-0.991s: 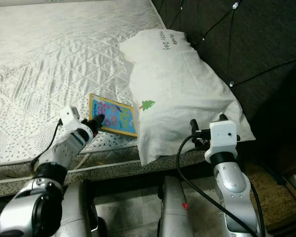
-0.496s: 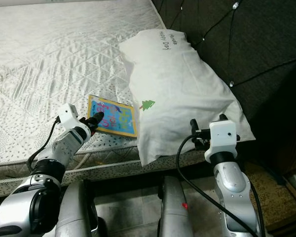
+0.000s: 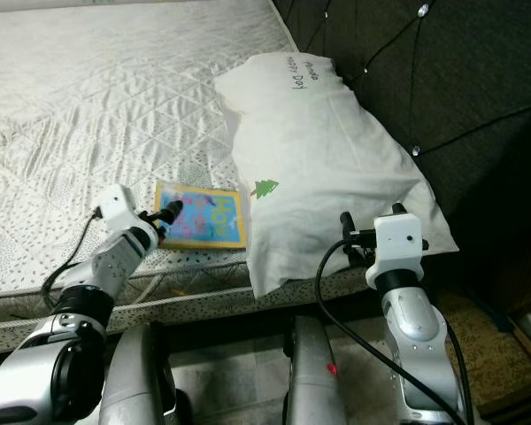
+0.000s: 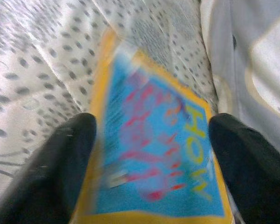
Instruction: Clean up the room
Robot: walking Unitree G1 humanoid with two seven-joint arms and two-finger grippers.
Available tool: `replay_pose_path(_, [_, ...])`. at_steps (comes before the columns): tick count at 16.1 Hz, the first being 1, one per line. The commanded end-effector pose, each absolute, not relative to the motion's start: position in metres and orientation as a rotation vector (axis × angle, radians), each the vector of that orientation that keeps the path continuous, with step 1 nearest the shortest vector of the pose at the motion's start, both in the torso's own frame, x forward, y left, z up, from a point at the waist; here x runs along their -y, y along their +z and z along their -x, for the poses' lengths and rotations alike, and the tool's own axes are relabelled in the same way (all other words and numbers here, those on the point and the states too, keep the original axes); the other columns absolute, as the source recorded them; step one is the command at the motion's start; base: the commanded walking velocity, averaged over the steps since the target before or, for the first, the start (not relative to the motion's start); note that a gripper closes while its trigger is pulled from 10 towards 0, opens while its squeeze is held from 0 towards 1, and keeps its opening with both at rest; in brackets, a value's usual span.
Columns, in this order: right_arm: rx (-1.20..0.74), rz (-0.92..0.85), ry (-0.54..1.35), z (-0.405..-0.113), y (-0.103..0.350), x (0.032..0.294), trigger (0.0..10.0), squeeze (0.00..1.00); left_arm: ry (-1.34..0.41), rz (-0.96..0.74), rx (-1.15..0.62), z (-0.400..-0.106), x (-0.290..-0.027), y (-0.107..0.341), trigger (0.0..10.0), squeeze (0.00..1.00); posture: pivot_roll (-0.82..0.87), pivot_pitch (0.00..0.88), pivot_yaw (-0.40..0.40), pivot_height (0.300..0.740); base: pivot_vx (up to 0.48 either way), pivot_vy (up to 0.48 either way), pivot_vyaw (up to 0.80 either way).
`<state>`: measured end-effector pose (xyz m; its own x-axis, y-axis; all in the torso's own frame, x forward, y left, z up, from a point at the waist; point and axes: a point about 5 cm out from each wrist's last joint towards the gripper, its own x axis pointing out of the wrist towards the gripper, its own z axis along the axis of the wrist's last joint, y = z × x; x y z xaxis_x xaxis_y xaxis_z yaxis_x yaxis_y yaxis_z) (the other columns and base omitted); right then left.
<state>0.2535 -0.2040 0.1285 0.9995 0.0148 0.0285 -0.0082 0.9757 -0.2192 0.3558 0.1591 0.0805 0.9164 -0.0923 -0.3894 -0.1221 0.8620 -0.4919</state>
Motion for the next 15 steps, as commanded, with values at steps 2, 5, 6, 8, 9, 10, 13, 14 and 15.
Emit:
replay_pose_path(2, [0.032, 0.216, 0.012, -0.257, 0.126, 0.202, 10.0, 0.0, 0.049, 0.516, -0.4, -0.356, -0.165, 0.087, 10.0, 1.0, -0.17, 0.028, 0.02, 0.553, 0.0, 0.0, 0.0])
replay_pose_path(5, [0.04, 0.192, 0.031, -0.263, 0.124, 0.192, 10.0, 0.0, 0.053, 0.466, -0.377, -0.354, -0.17, 0.093, 10.0, 1.0, -0.14, 0.015, 0.026, 0.553, 0.0, 0.0, 0.0])
replay_pose_path(6, [0.044, 0.185, 0.032, -0.265, 0.123, 0.19, 10.0, 0.0, 0.054, 0.425, -0.347, -0.351, -0.171, 0.097, 10.0, 1.0, -0.13, 0.008, 0.03, 0.553, 0.0, 0.0, 0.0])
replay_pose_path(8, [0.05, 0.169, 0.027, -0.269, 0.122, 0.188, 10.0, 0.0, 0.074, 0.355, -0.274, -0.343, -0.174, 0.104, 10.0, 1.0, -0.11, 0.0, 0.037, 0.553, 0.0, 0.0, 0.0])
replay_pose_path(9, [0.053, 0.158, 0.026, -0.27, 0.121, 0.186, 10.0, 0.0, 0.101, 0.33, -0.249, -0.338, -0.176, 0.105, 10.0, 1.0, -0.11, 0.0, 0.038, 0.553, 0.0, 0.0, 0.0])
replay_pose_path(10, [0.053, 0.145, 0.04, -0.272, 0.12, 0.182, 10.0, 0.0, 0.112, 0.305, -0.221, -0.331, -0.178, 0.105, 10.0, 1.0, -0.11, 0.0, 0.042, 0.553, 0.0, 0.0, 0.0])
replay_pose_path(13, [0.071, 0.099, 0.067, -0.282, 0.12, 0.17, 10.0, 0.0, 0.163, 0.039, -0.116, -0.298, -0.19, 0.109, 10.0, 1.0, -0.08, 0.0, 0.054, 0.553, 0.0, 0.0, 0.0])
replay_pose_path(14, [0.094, 0.081, 0.076, -0.284, 0.124, 0.168, 10.0, 0.0, 0.163, -0.028, -0.105, -0.292, -0.193, 0.109, 10.0, 0.86, -0.07, 0.0, 0.052, 0.553, 0.0, 0.0, 0.0])
replay_pose_path(15, [0.117, 0.024, 0.078, -0.288, 0.128, 0.165, 10.0, 0.0, 0.151, -0.091, -0.084, -0.29, -0.198, 0.113, 10.0, 0.0, -0.07, 0.0, 0.059, 0.558, 0.0, 0.0, 0.0])
